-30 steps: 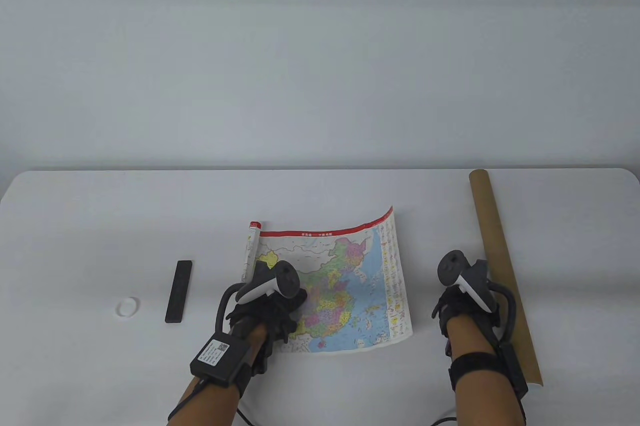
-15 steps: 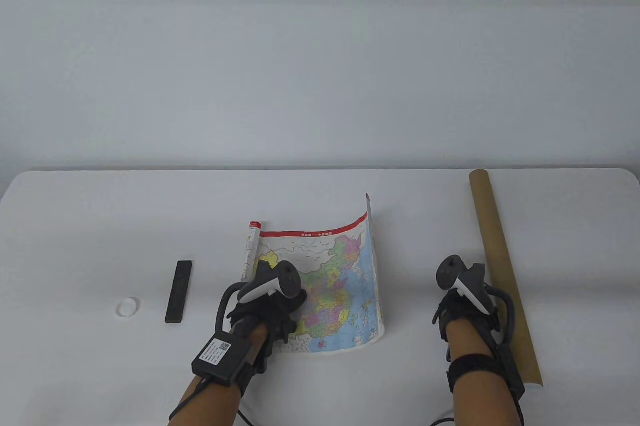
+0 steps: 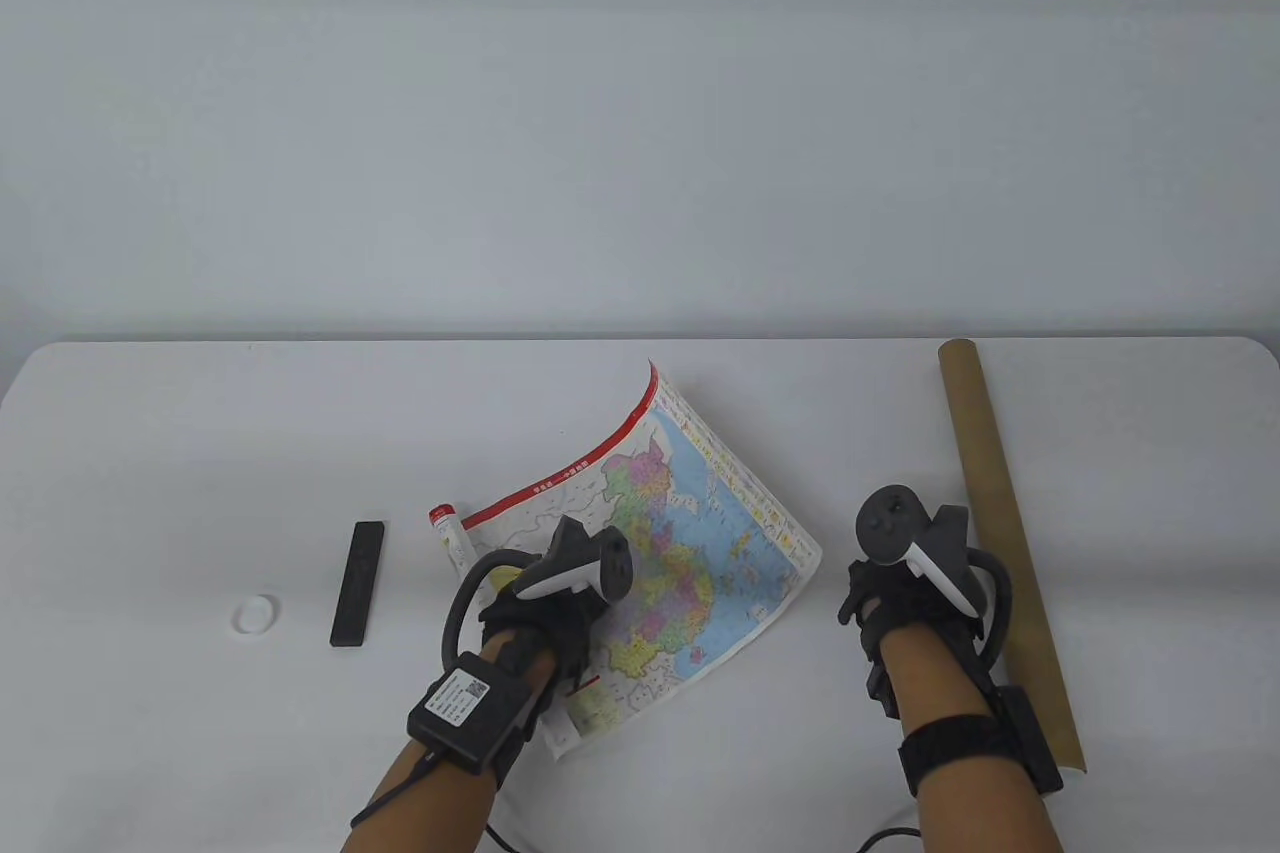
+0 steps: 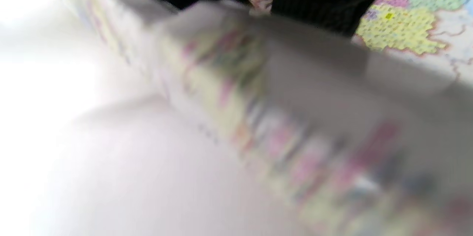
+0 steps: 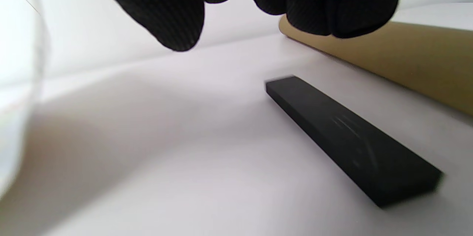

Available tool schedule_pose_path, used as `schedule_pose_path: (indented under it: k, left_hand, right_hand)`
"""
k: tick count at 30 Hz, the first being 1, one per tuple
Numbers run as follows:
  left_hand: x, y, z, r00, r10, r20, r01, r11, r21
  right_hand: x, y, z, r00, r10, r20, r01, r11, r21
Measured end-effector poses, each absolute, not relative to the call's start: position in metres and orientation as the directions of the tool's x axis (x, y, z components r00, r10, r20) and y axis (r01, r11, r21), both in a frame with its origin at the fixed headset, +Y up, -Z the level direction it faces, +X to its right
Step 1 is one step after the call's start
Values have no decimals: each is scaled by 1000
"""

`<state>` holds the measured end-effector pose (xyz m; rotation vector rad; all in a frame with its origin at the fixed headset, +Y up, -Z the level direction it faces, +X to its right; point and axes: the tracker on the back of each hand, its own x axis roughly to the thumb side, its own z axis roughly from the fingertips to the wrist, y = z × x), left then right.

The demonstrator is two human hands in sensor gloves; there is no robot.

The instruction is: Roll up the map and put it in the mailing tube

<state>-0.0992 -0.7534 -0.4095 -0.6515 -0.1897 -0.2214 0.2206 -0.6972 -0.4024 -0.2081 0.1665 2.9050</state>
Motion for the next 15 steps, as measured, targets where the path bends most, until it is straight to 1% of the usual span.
schedule_pose_path:
  k: [3,5,8,12,15]
  left_hand:
    - [-100,-756,-411,963,-121,239,244,762,-600]
    - [-102,-758,-413,967,-85,240,219,758,-614]
    - [-107,-761,-415,982,6,191,121,754,-645]
    - [-103,-755,-415,979,-43,198,160,761,-628]
    - [-101,-753,-415,980,-47,192,158,767,-622]
  right_hand:
    - [214,-677,-396,-973,208,-99,-210,-978,9]
    - [208,-664,-391,-966,251,-60,-250,-968,-30]
    - [198,-646,-382,-948,316,22,-317,-944,-91]
    - [177,-627,-368,-933,330,141,-350,-923,-160]
    - [157,-619,-357,-909,328,257,-376,-911,-170]
